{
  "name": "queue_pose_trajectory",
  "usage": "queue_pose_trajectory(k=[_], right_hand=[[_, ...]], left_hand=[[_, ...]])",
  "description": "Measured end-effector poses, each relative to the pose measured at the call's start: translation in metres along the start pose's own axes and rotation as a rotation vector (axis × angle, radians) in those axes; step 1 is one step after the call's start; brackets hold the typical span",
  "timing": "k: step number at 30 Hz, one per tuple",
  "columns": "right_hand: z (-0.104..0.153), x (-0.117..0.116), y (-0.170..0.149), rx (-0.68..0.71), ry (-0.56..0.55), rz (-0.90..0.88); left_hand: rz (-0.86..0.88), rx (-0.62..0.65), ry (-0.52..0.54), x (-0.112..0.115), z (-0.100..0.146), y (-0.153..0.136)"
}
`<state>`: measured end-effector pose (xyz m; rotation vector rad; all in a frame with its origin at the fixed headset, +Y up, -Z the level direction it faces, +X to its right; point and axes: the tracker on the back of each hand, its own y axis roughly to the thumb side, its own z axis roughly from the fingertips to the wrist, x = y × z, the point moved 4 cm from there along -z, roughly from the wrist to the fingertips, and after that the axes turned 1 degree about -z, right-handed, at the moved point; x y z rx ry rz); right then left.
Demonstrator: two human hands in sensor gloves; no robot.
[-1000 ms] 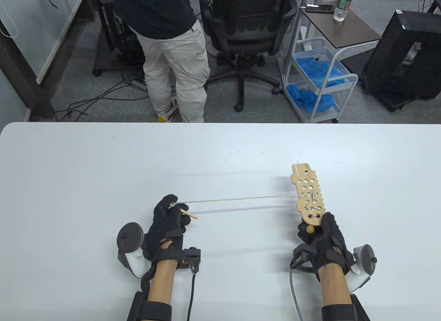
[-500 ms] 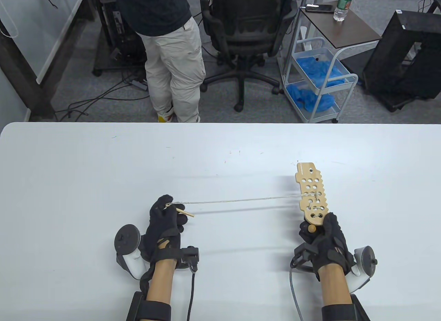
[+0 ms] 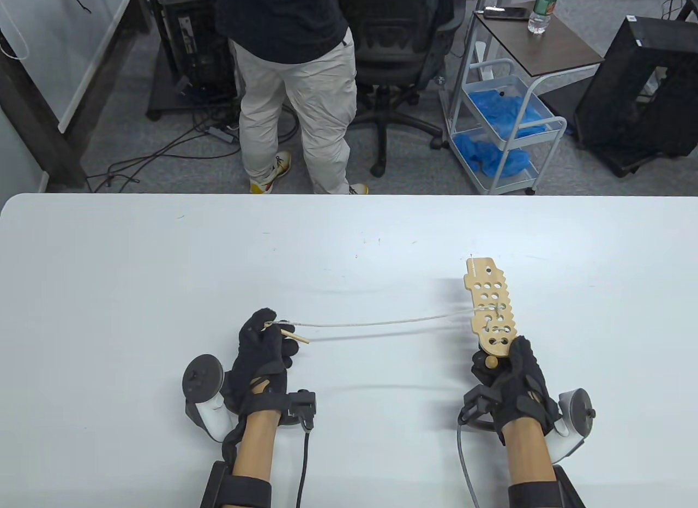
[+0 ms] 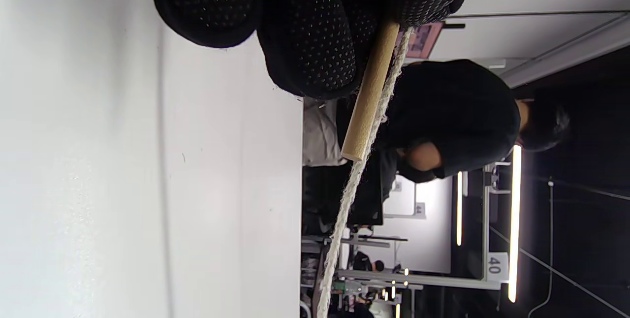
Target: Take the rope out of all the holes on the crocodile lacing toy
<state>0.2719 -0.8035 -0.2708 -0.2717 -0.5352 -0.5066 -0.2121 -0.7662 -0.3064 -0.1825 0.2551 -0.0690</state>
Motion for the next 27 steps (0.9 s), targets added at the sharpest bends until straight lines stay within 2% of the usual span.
queue_pose_trajectory(k=[7, 21, 27], right_hand=[[0.002, -0.003, 0.0, 0.008, 0.007, 0.022], [0.009, -0.021, -0.005, 0.058, 0.053, 0.179], [0.017, -0.035, -0.011, 0.065, 0.106, 0.224]], left_hand=[[-0.029, 0.021, 0.011, 0.002, 0.002, 0.003], [-0.092, 0.084, -0.002, 0.012, 0.004, 0.013], [-0.129, 0.177, -0.057, 0.022, 0.005, 0.024]])
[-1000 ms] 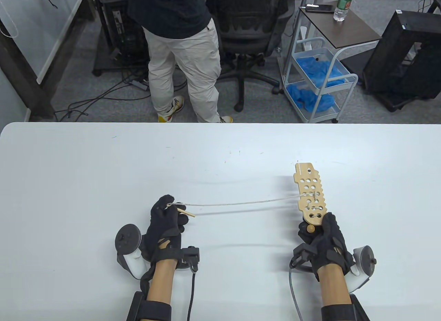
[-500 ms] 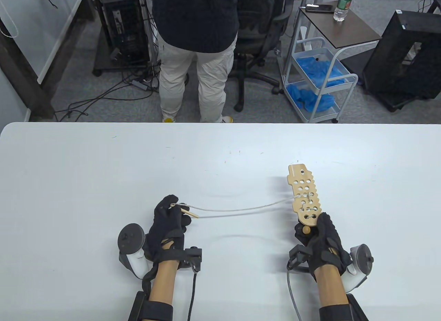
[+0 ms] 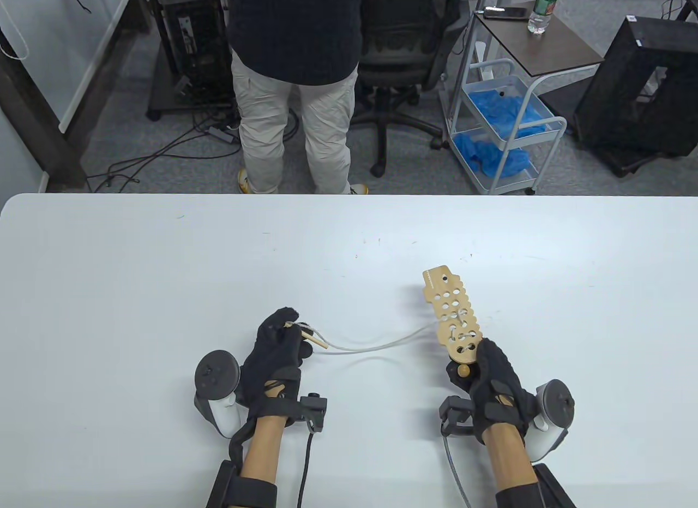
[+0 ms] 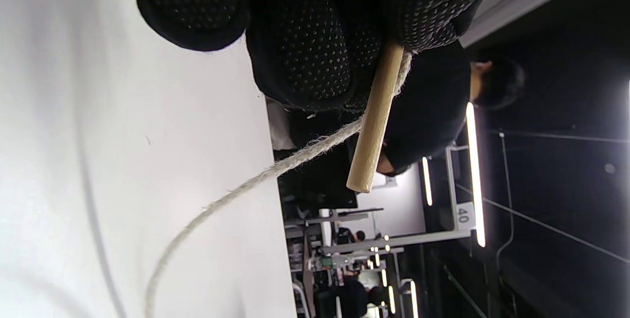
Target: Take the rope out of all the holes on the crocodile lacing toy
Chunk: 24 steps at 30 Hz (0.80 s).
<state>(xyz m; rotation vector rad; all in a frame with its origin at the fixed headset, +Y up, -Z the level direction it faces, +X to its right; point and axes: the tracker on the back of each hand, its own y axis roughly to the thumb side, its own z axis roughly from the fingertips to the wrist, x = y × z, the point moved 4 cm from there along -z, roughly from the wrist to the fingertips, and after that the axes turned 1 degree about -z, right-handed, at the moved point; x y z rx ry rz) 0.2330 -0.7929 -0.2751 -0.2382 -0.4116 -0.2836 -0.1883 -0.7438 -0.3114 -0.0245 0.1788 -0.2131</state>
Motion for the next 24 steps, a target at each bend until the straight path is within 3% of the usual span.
queue_pose_trajectory(k=[24], right_hand=[[0.018, -0.042, 0.005, 0.131, 0.144, 0.27]], left_hand=[[-0.353, 0.273, -0.133, 0.055, 0.02, 0.045]])
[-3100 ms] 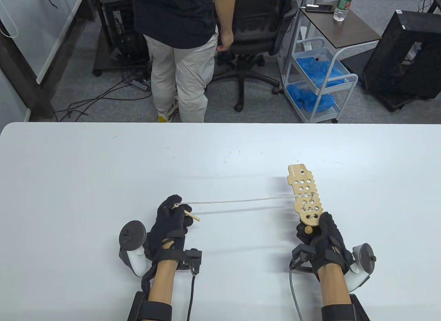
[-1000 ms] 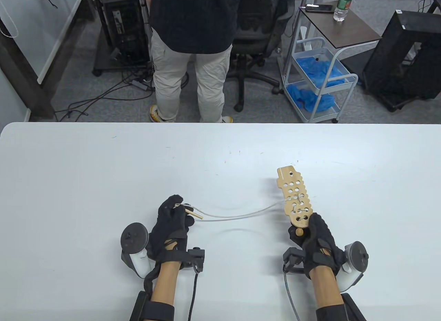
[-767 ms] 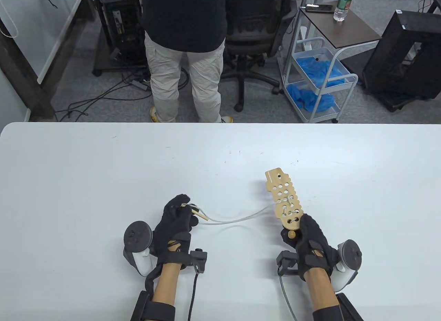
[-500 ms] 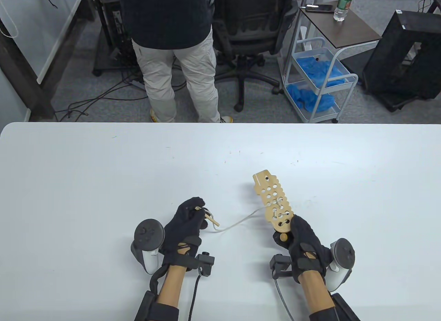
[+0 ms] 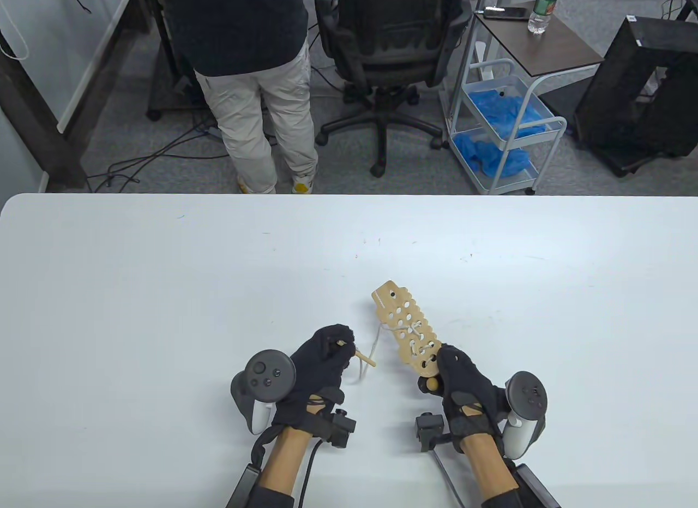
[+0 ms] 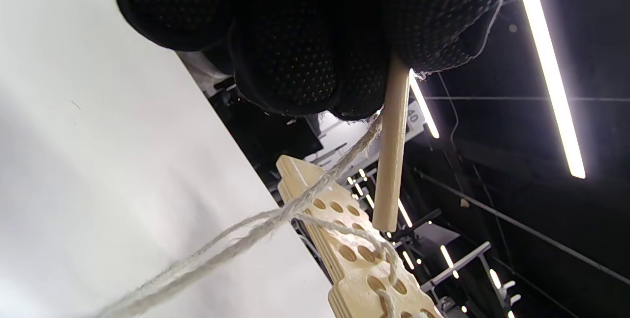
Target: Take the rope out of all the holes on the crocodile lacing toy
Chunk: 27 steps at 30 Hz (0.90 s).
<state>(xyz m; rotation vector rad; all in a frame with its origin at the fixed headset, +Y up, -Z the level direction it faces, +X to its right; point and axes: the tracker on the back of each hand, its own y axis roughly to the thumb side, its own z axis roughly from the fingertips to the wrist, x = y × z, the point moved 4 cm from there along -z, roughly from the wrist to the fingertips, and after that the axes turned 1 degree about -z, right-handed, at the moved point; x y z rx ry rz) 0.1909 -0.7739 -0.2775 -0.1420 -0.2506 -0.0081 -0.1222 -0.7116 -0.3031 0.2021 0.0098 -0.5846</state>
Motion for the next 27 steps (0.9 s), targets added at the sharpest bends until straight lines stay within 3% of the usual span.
queue_pose_trajectory(k=[12, 20, 27], right_hand=[[0.004, -0.014, 0.005, 0.044, 0.061, 0.075], [0.005, -0.02, 0.009, 0.077, 0.094, 0.106], [0.007, -0.025, 0.012, 0.097, 0.119, 0.127]], left_hand=[[-0.076, 0.104, -0.009, 0.01, 0.007, 0.024], [-0.191, 0.094, 0.057, 0.005, 0.012, 0.031], [-0.193, 0.094, 0.058, 0.004, 0.012, 0.03]])
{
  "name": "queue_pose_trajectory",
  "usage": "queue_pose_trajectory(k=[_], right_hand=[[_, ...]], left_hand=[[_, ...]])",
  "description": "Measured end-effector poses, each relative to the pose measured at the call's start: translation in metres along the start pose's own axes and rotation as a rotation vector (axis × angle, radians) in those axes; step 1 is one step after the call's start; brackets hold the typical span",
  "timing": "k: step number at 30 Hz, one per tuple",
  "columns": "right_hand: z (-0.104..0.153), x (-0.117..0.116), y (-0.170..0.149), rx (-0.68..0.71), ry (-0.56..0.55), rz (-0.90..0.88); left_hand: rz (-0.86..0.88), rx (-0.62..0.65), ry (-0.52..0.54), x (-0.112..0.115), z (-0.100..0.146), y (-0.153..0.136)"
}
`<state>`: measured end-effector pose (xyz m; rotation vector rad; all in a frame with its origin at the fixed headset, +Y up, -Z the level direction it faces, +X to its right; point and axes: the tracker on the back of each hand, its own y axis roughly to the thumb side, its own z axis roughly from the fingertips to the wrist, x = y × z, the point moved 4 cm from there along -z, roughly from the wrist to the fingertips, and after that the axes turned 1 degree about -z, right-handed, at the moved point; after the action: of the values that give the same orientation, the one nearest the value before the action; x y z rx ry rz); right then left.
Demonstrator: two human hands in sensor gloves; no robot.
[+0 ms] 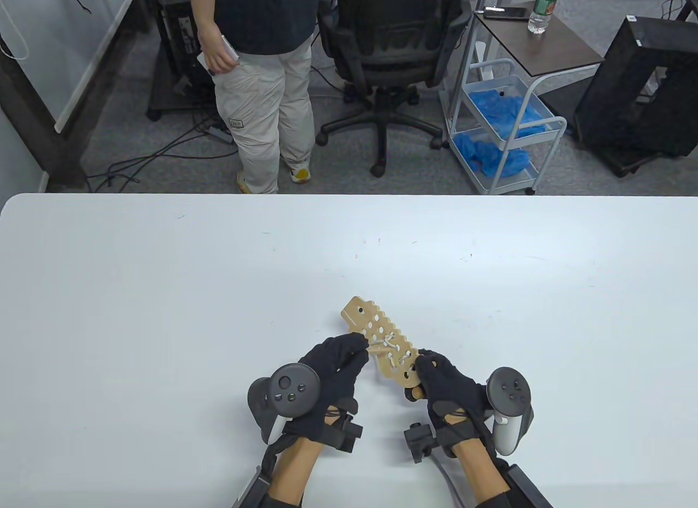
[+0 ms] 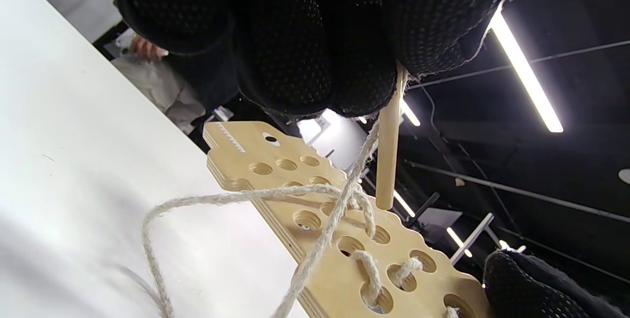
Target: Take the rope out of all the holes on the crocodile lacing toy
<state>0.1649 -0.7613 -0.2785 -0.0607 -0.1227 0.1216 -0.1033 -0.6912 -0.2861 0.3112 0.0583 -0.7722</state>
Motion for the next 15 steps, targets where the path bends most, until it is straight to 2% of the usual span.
queue_pose_trajectory(k=[15], right_hand=[[0.001, -0.009, 0.007, 0.04, 0.062, 0.02]], left_hand=[[-0.166, 0.084, 0.0, 0.003, 0.002, 0.016]])
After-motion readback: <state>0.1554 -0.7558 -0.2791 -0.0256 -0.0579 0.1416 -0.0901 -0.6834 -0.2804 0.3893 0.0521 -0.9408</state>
